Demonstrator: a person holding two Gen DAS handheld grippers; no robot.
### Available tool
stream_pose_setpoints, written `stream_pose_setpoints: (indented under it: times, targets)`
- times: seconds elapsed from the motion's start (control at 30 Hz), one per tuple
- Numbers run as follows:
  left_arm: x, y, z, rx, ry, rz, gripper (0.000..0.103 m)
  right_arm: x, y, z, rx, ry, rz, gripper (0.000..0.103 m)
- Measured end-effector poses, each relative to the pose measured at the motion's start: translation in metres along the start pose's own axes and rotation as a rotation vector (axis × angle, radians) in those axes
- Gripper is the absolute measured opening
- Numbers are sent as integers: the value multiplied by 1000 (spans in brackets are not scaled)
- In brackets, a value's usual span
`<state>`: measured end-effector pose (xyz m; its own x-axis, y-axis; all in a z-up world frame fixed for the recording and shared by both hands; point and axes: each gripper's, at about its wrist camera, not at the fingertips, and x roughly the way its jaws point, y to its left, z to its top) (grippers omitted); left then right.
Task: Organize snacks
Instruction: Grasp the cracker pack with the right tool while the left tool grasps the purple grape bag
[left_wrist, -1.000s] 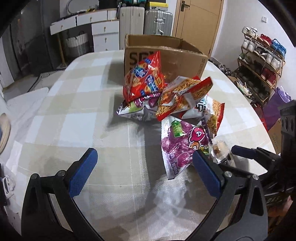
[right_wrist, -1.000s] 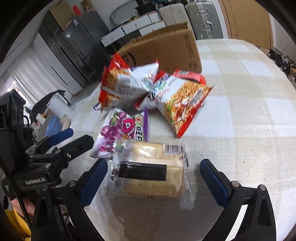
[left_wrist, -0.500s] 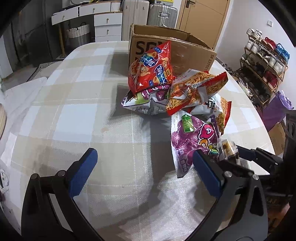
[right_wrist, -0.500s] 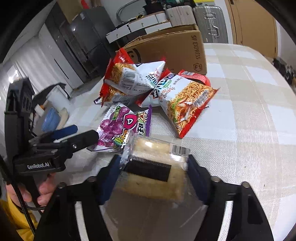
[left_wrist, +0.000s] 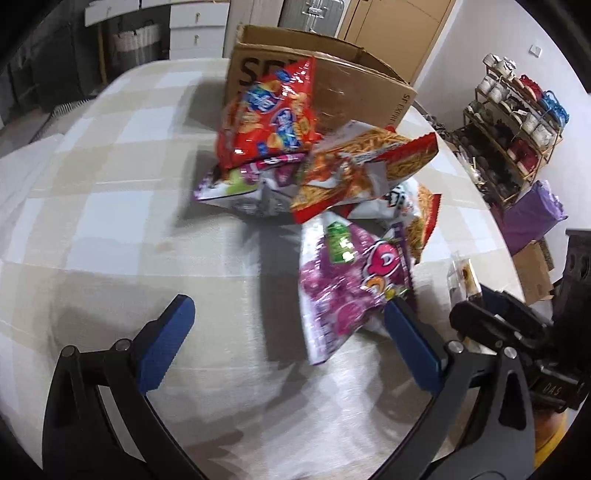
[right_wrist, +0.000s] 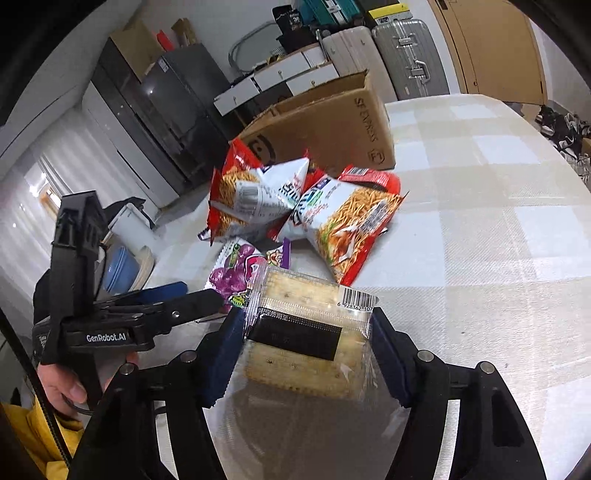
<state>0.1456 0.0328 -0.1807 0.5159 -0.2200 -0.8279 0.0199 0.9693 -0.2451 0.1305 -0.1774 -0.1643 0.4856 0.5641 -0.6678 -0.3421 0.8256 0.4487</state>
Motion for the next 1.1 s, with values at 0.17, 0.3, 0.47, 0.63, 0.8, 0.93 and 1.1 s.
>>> stream_pose_setpoints:
  times: [0.17, 0.3, 0.47, 0.63, 0.8, 0.93, 1.1]
  targets:
    - [22, -4, 13, -50, 61, -74, 101, -6, -8, -1, 15, -12, 7, 68]
    - [28, -9, 20, -52, 53, -82, 86, -11, -15, -2, 28, -20, 7, 68]
    - [23, -18, 21, -31, 50, -149, 41, -16, -21, -2, 39, -30, 0, 68]
    - [10, -20, 16, -12, 14, -178, 16, -23, -21, -3, 45, -41, -4, 68]
    - [-9, -14, 9, -14, -14, -183, 10, -34, -12, -4, 33, -63, -11, 68]
    - [-26, -13, 1, -4, -34, -186, 9, -46, -1, -3, 17, -85, -13, 68]
    - [-51, -9, -13, 5, -67, -190, 9, -57, 13, -2, -4, -102, -15, 68]
